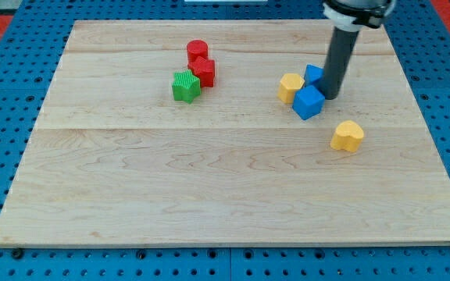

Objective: Move the triangle into the hexagon

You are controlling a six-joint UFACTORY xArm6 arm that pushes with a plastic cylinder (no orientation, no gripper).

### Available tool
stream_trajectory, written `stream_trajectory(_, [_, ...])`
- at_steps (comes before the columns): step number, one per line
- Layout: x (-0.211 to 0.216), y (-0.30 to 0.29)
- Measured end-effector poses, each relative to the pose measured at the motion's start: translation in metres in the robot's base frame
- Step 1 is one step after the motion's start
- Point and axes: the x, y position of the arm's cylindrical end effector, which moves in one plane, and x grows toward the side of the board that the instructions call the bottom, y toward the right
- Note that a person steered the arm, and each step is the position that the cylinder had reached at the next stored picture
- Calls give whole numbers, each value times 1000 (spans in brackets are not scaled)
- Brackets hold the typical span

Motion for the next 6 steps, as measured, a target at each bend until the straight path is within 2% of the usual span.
stream_trajectory(1, [-58, 42])
stream_trajectory(2, [-82, 9])
stream_trajectory(4, [-25, -31])
stream_trajectory(5, [-2, -12])
stream_trajectory(6, [12, 68])
